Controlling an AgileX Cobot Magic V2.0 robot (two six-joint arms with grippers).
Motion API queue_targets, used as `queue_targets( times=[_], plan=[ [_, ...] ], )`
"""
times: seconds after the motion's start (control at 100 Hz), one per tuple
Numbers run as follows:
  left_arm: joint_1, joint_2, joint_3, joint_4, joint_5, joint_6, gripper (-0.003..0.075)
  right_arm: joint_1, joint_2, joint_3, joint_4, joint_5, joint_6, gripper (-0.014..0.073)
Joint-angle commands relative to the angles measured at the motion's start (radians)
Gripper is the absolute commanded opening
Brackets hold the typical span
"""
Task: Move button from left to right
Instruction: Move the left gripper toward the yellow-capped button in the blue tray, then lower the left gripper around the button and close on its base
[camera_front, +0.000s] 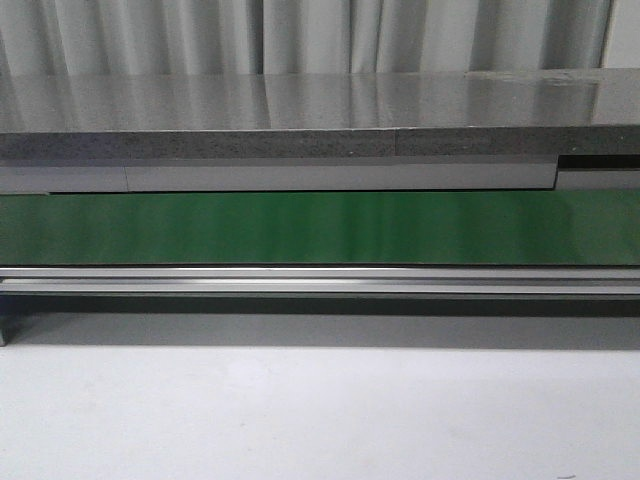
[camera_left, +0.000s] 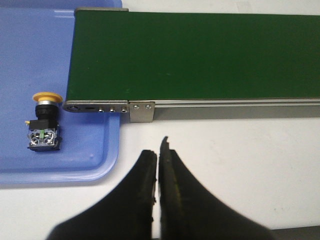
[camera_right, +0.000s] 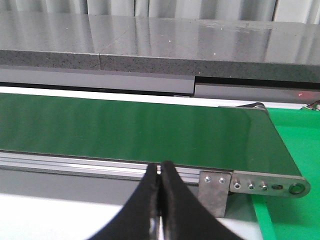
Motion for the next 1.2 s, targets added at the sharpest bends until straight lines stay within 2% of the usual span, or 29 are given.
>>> queue_targets(
  times=[0.0, 0.1, 0.22, 0.27, 0.32, 0.47, 0.61, 0.88, 1.19],
  plan=[
    [0.001, 0.013, -0.034, -0.003, -0.049, -0.009, 0.0038, 0.001, -0.017, 0.001, -0.012, -0.085, -0.006, -0.0121],
    [0.001, 0.014, -0.034, 0.008, -0.049, -0.009, 0.0183, 0.001, -0.017, 0.001, -0.012, -0.085, -0.006, -0.0121],
    [0.001, 0.014, -0.034, 0.031, -0.047, -0.009, 0.0472, 0.001, -0.017, 0.001, -0.012, -0.085, -0.006, -0.0121],
    [0.001, 0.014, -0.034, 0.036, -0.047, -0.009, 0.0550, 0.001, -0.017, 0.001, -0.012, -0.085, -0.006, -0.0121],
    [0.001, 0.014, -0.034, 0.035, -0.052, -0.009, 0.0587, 0.001, -0.017, 0.001, -0.012, -0.085, -0.006, -0.0121],
    [0.001, 0.014, -0.034, 0.033, -0.075, -0.009, 0.0589, 0.001, -0.017, 0.001, -0.012, -0.085, -0.006, -0.0121],
    [0.016, 0.028, -0.036, 0.044, -0.034, -0.019, 0.0589, 0.001, -0.017, 0.001, -0.012, -0.085, -0.006, -0.0121],
    [0.162, 0.162, -0.036, 0.098, 0.020, -0.024, 0.0589, 0.001, -0.017, 0.001, -0.012, -0.085, -0.006, -0.0121],
    [0.261, 0.402, -0.038, 0.161, -0.058, -0.024, 0.0589, 0.001, -0.017, 0.001, -0.012, -0.085, -0.006, -0.0121]
  ],
)
